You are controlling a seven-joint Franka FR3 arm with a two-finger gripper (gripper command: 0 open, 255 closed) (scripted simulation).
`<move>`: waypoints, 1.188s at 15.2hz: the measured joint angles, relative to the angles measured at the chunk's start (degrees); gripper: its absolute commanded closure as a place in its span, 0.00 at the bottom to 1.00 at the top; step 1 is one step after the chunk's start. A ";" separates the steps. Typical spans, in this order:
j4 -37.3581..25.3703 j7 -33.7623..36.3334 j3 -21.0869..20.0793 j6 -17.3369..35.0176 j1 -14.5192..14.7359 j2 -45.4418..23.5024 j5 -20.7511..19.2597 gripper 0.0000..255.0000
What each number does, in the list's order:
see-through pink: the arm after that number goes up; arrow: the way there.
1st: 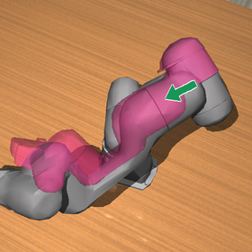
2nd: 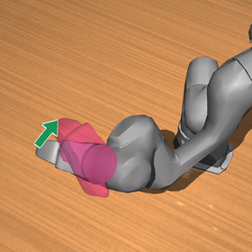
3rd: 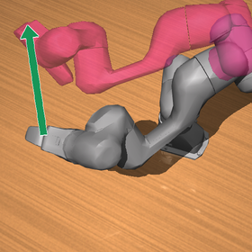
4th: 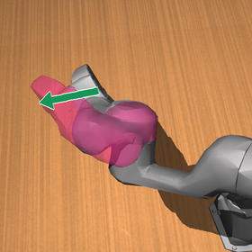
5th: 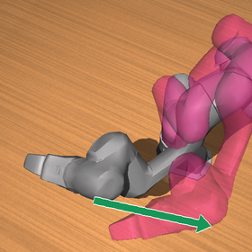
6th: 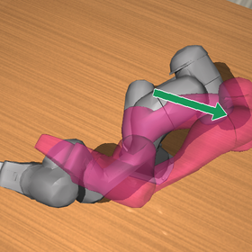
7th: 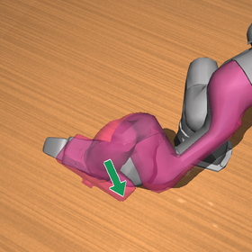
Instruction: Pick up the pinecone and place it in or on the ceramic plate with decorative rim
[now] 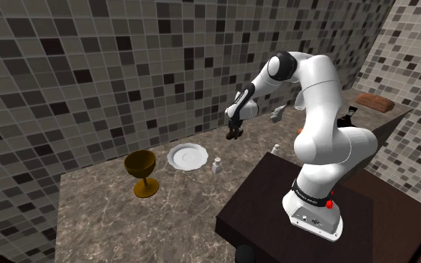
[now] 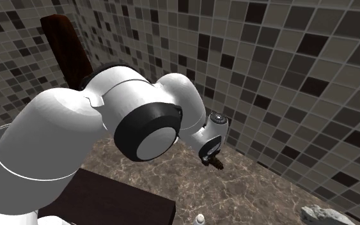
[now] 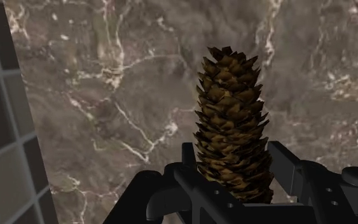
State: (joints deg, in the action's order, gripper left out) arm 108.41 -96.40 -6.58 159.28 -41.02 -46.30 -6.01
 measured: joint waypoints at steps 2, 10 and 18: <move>0.54 -0.22 -0.21 -0.84 -0.34 1.36 0.11 1.00; 2.80 -0.26 -1.06 -4.30 -0.83 7.07 0.69 1.00; 6.10 5.92 -0.93 -3.52 4.85 9.80 0.21 1.00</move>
State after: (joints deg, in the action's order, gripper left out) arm 114.51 -90.48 -7.51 155.77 -36.16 -36.50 -5.80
